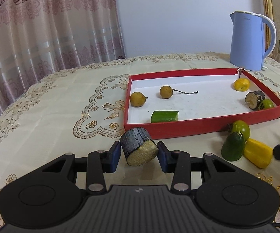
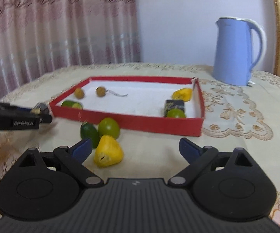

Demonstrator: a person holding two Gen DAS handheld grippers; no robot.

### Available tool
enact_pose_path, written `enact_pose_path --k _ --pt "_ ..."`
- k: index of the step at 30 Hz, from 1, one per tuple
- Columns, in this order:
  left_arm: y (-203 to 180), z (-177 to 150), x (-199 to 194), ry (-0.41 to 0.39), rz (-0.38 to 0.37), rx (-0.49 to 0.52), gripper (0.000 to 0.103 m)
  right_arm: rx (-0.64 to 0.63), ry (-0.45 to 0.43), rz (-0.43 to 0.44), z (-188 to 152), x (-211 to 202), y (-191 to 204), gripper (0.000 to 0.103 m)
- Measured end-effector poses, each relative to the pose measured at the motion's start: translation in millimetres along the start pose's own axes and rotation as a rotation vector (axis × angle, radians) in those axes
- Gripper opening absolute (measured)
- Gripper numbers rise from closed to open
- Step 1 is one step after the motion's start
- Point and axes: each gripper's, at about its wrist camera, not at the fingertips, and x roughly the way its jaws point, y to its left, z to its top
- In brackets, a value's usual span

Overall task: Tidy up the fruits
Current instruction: 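Lift the grey log chunk and carry it over the red tray with the left gripper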

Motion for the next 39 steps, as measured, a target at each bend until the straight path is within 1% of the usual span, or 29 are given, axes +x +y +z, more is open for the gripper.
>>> enact_pose_path --k 2,5,6,7,9,12,15,19,26,29,31,35,39 --pt "0 -1 1 0.002 0.0 0.0 0.04 -0.047 0.022 0.001 0 5 7 0.087" --pt "0 -2 1 -0.001 0.003 0.003 0.04 -0.104 0.047 0.01 2 12 17 0.072" --pt "0 -2 1 -0.002 0.003 0.003 0.04 -0.112 0.057 0.016 3 15 18 0.061" --pt "0 -2 1 -0.004 0.004 0.004 0.04 -0.115 0.066 0.033 4 18 20 0.052" --pt "0 -2 0 -0.007 0.003 0.009 0.04 -0.125 0.089 0.05 5 23 23 0.043" --pt "1 -4 0 -0.01 0.002 0.011 0.04 -0.146 0.115 0.051 3 30 27 0.043" --pt "1 -5 0 -0.013 -0.002 0.009 0.04 -0.135 0.115 0.072 2 29 26 0.036" --pt "2 -6 0 -0.017 -0.016 0.002 0.04 -0.16 0.104 0.057 0 27 30 0.036" --pt "9 -2 -5 -0.03 -0.048 -0.031 0.04 -0.121 0.074 0.044 -3 18 23 0.035" --pt "14 2 -11 -0.054 -0.09 -0.063 0.04 -0.087 0.06 0.047 -3 13 14 0.035" --pt "14 8 -14 -0.078 -0.107 -0.062 0.04 -0.046 0.048 0.056 -3 12 6 0.035" --pt "6 21 -17 -0.111 -0.122 -0.042 0.04 -0.008 0.033 0.071 -2 10 -1 0.035" --pt "-4 40 -7 -0.115 -0.127 -0.017 0.04 -0.002 0.022 0.07 -2 9 -1 0.035"
